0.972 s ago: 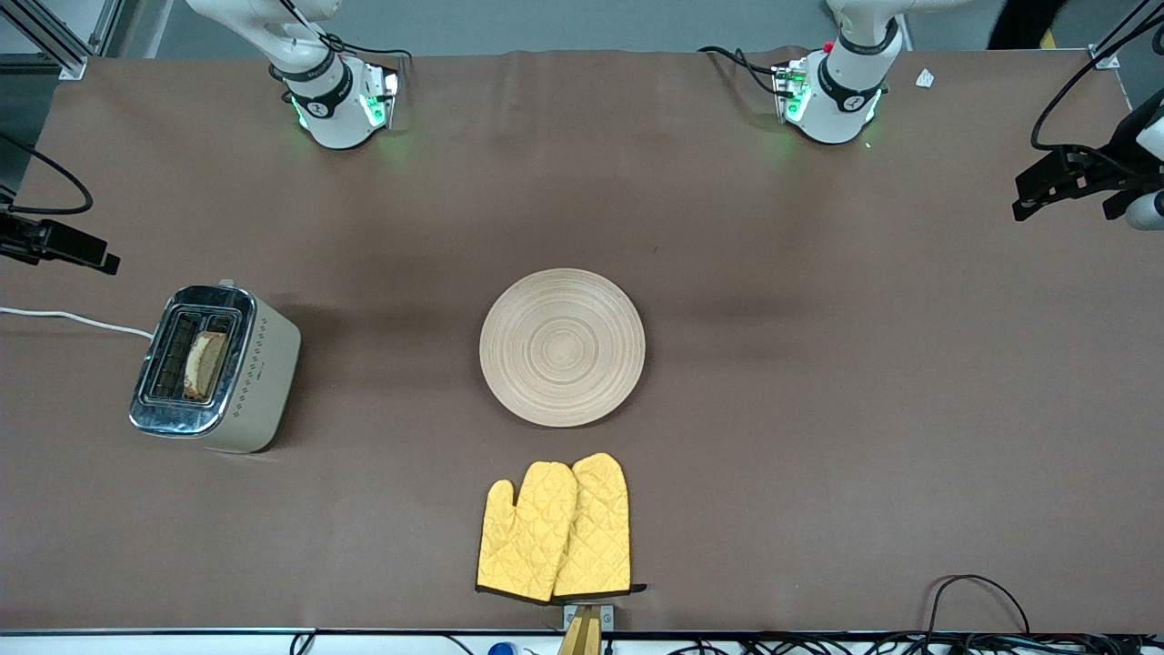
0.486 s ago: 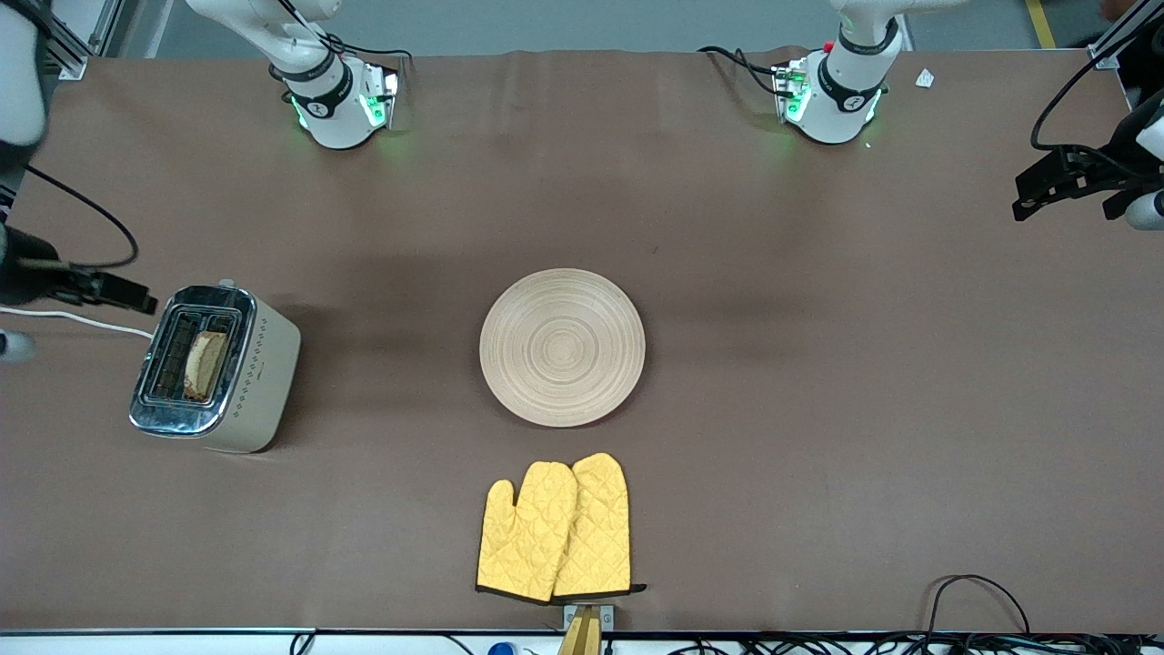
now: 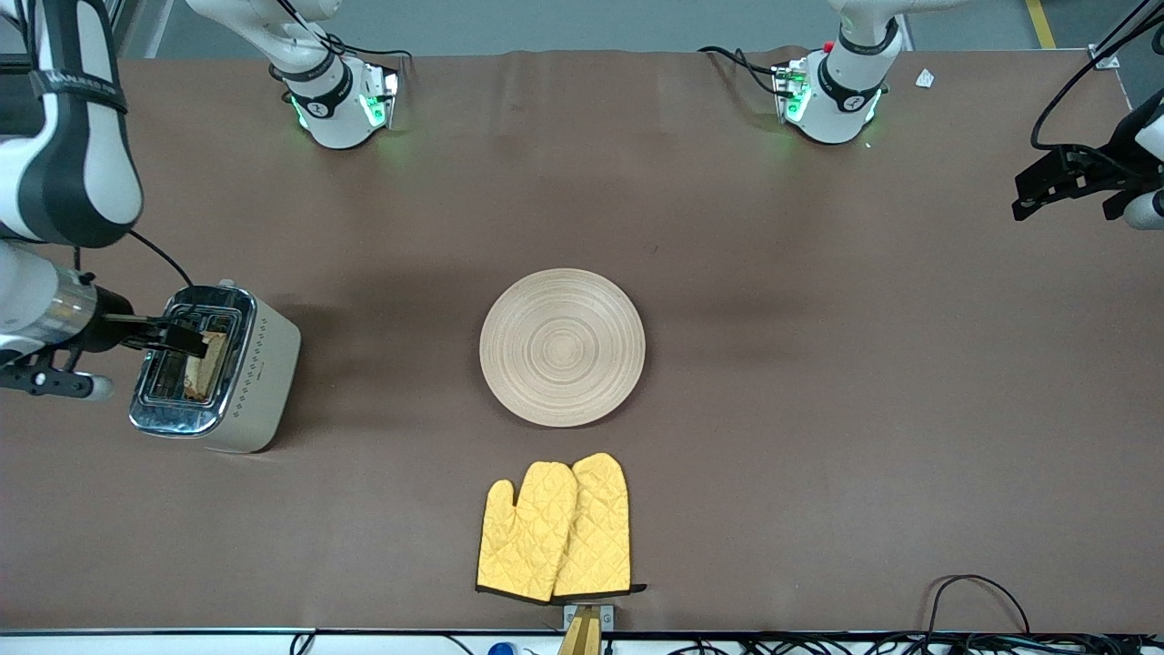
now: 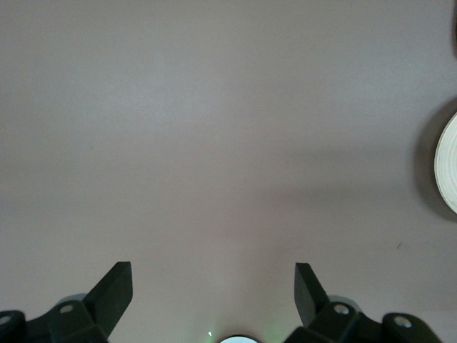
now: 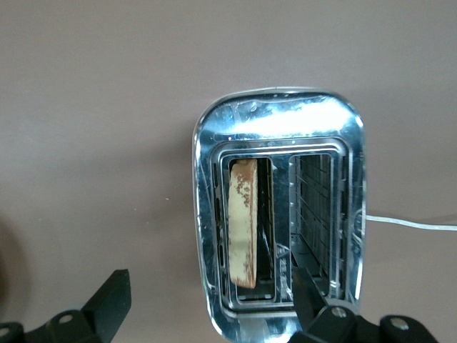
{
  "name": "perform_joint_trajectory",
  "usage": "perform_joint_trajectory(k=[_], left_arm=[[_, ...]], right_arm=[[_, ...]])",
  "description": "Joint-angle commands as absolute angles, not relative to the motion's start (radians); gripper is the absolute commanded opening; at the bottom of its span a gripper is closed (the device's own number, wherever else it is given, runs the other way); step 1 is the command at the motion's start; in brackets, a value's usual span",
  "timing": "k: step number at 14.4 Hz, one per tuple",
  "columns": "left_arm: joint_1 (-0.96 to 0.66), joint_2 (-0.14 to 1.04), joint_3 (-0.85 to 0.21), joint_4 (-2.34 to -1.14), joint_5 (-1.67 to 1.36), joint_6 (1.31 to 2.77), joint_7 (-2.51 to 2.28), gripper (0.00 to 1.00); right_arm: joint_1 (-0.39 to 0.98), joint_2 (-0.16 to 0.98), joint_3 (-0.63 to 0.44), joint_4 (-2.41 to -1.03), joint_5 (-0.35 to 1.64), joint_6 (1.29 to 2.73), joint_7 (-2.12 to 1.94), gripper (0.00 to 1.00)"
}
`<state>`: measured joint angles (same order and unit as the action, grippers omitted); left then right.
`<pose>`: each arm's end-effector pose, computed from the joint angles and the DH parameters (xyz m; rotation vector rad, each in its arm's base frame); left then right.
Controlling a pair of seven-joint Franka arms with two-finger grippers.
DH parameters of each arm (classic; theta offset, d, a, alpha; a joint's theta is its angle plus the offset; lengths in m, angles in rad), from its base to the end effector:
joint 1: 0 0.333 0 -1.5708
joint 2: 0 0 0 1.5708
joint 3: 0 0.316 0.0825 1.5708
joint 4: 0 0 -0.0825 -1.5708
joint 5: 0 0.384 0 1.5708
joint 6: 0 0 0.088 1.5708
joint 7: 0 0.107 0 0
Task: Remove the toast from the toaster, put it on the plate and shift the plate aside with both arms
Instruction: 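Reach the right gripper down into the toaster and grasp the toast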
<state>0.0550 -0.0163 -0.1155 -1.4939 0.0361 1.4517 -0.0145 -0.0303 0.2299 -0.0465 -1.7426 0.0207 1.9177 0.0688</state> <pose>0.5365 -0.0289 0.6590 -3.1019 0.0654 0.0381 0.6184 -0.0443 0.4362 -3.1225 0.2381 0.0853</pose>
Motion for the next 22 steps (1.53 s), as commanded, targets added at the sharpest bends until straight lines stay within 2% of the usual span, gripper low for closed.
perform_joint_trajectory(k=[1,3,4,5,8,9,10,11,16,19,22], left_arm=[[0.054,-0.009,-0.118,-1.473,0.054,1.436,0.005,1.0],[0.054,-0.009,-0.118,-1.474,0.054,1.436,0.005,1.0],[0.054,-0.009,-0.118,-1.474,0.054,1.436,0.005,1.0],[0.054,-0.009,-0.118,-1.474,0.054,1.436,0.005,1.0],[0.052,-0.011,-0.12,-1.471,0.054,1.436,0.005,1.0],[0.052,-0.012,-0.12,-1.471,0.054,1.436,0.006,1.0],[0.054,-0.012,-0.12,-1.473,0.054,1.436,0.006,1.0],[0.054,-0.012,-0.12,-1.471,0.054,1.436,0.008,1.0],[0.054,-0.017,-0.118,-1.47,0.054,1.436,0.006,1.0],[0.055,-0.018,-0.118,-1.47,0.054,1.436,0.006,1.0],[0.055,-0.018,-0.118,-1.47,0.052,1.436,0.006,1.0]], right_arm=[[-0.034,0.23,-0.043,-1.816,0.021,2.002,0.075,1.0],[-0.037,0.258,-0.043,-1.836,0.02,2.042,0.069,0.98],[-0.038,0.267,-0.043,-1.836,0.018,2.045,0.068,0.9],[-0.038,0.27,-0.043,-1.836,0.018,2.045,0.067,0.79],[-0.052,0.29,-0.046,-1.83,0.017,2.048,0.069,0.26],[-0.055,0.301,-0.046,-1.825,0.017,2.048,0.08,0.11],[-0.055,0.308,-0.046,-1.824,0.017,2.048,0.086,0.03],[-0.061,0.31,-0.046,-1.819,0.017,2.046,0.089,0.0],[-0.067,0.293,-0.046,-1.741,0.017,1.985,0.086,0.0],[-0.057,0.267,-0.041,-1.613,0.018,1.834,0.089,0.0],[0.053,0.256,-0.043,-1.432,-0.015,1.641,0.153,0.0]])
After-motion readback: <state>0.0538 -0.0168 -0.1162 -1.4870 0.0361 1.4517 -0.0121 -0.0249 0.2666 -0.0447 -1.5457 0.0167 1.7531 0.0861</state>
